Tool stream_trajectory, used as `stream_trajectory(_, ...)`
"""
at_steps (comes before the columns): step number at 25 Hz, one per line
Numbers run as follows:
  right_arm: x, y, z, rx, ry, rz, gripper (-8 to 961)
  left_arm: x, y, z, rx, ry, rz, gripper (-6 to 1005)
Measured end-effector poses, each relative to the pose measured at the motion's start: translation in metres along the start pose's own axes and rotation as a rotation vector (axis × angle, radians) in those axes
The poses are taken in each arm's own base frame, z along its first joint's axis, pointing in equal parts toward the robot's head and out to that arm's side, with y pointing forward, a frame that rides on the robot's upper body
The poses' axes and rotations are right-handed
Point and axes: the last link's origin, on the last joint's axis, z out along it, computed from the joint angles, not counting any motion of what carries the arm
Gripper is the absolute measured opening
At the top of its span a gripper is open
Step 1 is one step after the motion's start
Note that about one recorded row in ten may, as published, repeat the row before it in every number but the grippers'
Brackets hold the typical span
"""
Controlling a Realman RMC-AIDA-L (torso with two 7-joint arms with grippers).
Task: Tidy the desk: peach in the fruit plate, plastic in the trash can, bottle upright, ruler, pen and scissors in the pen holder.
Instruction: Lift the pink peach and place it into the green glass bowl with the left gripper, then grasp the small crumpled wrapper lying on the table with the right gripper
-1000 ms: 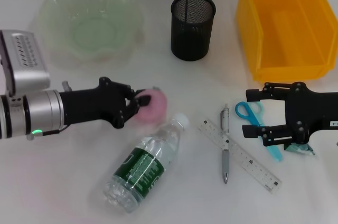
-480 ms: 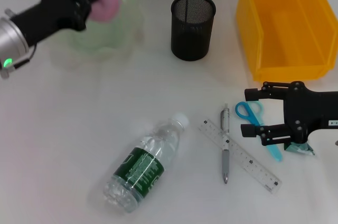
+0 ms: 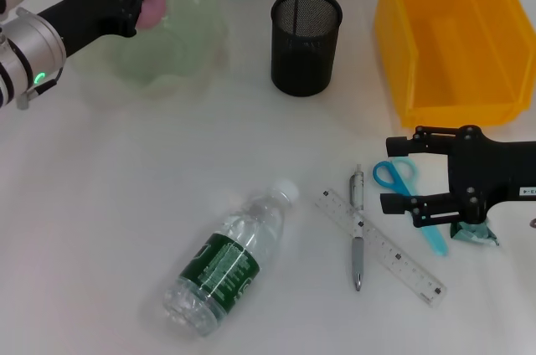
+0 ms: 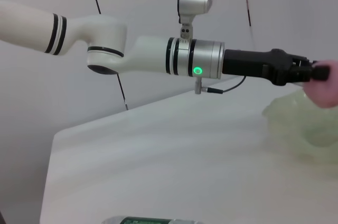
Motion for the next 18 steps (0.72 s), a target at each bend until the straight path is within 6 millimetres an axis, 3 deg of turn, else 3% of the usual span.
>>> stream_trajectory(6, 0.0, -0.002, 0.0, 0.016, -0.013, 0.006, 833, 0.004, 0.004, -0.006, -0.045, 0.05, -0.007, 223)
stream_trajectory(18, -0.003, -0.005, 0.002, 0.025, -0.009, 0.027, 832, 0.0, 0.005, -0.022, -0.09, 0.095, -0.027, 705)
